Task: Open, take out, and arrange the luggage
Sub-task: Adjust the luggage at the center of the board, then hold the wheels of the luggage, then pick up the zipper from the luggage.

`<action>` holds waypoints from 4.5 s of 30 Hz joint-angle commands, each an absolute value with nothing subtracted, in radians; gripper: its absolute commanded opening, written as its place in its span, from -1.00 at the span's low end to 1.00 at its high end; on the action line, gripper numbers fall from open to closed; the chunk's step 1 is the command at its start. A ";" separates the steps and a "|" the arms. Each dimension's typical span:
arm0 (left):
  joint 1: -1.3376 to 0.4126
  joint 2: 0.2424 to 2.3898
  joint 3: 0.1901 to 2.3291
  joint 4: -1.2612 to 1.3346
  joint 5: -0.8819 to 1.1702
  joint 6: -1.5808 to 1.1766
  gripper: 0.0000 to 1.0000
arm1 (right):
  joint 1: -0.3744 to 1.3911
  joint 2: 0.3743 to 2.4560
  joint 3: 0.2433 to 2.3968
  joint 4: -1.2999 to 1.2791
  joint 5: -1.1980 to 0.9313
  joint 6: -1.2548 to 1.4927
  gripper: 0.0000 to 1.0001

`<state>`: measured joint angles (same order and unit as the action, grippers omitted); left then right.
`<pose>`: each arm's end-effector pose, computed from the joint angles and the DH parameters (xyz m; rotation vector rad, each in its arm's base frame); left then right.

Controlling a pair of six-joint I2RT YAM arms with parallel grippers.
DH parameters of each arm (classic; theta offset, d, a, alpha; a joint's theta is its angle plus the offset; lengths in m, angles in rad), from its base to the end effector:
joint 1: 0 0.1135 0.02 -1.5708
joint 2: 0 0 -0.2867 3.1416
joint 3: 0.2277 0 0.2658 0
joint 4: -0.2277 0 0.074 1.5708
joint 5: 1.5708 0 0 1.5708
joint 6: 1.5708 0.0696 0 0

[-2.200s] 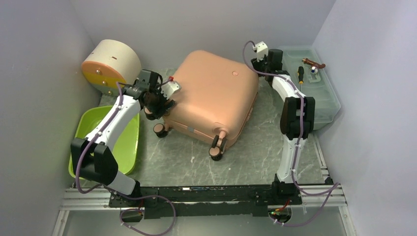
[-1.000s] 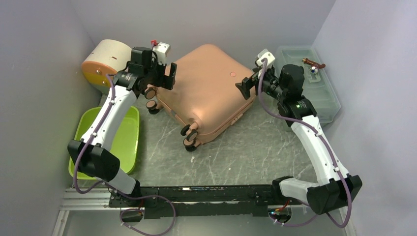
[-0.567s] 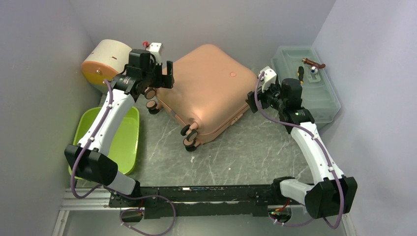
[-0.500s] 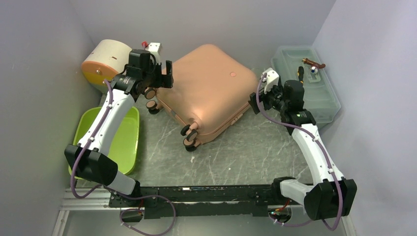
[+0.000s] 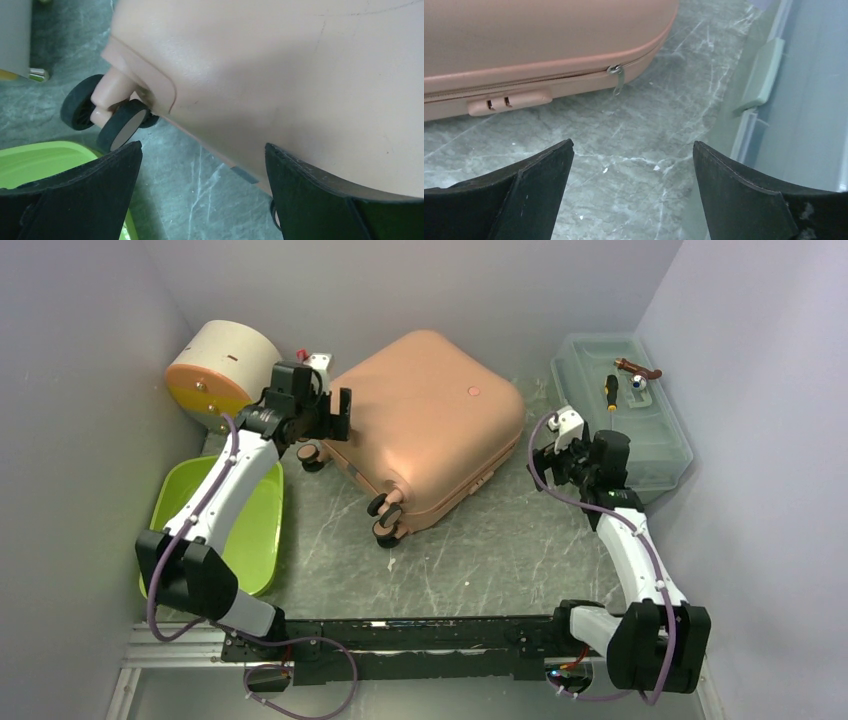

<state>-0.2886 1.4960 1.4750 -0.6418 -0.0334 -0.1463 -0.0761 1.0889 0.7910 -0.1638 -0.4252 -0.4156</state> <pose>0.3572 -0.1036 0.3656 0.1411 2.2362 -0.1994 0.2767 0.0077 0.2877 -0.5933 1.9000 0.1157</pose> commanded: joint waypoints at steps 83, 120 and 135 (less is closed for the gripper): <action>-0.746 1.497 1.483 -0.844 0.390 0.357 0.99 | -0.099 1.584 1.003 0.150 -0.237 -0.314 -0.35; -0.577 1.263 1.200 -0.850 0.241 0.430 -1.00 | -0.162 1.504 0.848 0.210 -0.807 -0.477 -0.01; -0.407 1.103 1.085 -0.870 0.338 0.500 -1.00 | -0.076 1.571 0.925 0.055 -0.949 -0.486 -0.03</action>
<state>-0.4465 1.1332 1.1137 -0.7753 0.3592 0.4492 -0.0975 1.5520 0.8787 0.0650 -0.8970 -0.4782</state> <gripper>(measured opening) 0.537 0.487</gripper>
